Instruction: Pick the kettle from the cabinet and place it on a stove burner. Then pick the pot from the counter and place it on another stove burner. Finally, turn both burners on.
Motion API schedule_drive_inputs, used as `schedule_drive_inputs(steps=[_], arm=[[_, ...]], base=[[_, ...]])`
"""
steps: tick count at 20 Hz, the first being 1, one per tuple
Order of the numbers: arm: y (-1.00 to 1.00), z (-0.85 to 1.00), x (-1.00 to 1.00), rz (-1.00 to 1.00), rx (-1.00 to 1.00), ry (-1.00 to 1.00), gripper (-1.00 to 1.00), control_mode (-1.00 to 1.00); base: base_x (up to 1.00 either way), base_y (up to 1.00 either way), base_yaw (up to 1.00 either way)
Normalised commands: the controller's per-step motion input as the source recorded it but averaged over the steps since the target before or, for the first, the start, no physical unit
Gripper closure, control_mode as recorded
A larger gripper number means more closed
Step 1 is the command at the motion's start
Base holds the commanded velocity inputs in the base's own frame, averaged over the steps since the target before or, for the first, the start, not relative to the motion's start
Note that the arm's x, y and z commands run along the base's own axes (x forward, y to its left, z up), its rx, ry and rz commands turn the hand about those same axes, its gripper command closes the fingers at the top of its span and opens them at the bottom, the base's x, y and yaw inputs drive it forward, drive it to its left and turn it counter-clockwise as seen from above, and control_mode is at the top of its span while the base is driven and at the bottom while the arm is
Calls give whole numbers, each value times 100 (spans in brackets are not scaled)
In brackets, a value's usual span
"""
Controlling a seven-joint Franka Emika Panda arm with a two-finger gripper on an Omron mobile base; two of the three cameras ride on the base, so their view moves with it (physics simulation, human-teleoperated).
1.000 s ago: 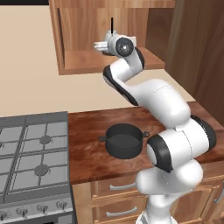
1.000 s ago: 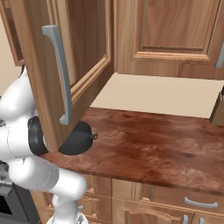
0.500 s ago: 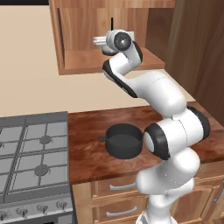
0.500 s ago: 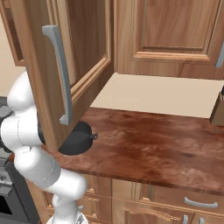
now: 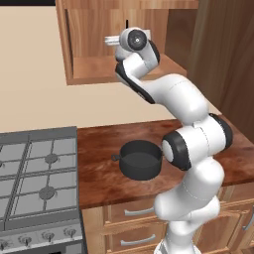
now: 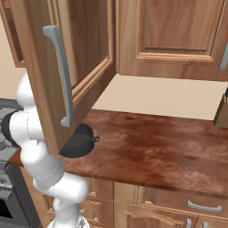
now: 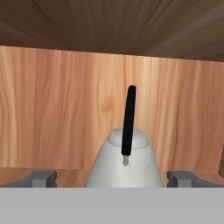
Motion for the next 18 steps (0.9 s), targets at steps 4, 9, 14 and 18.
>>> schedule_drive_inputs(steps=[4,9,14,18], arm=[[0,0,12,0,0,0,-100,-100],[-2,0,12,0,-1,-2,-100,-100],[-5,1,4,0,0,-4,-100,-100],[0,1,8,0,0,-1,-100,-100]], base=[[0,0,0],[0,0,0],[0,0,0],[0,0,0]])
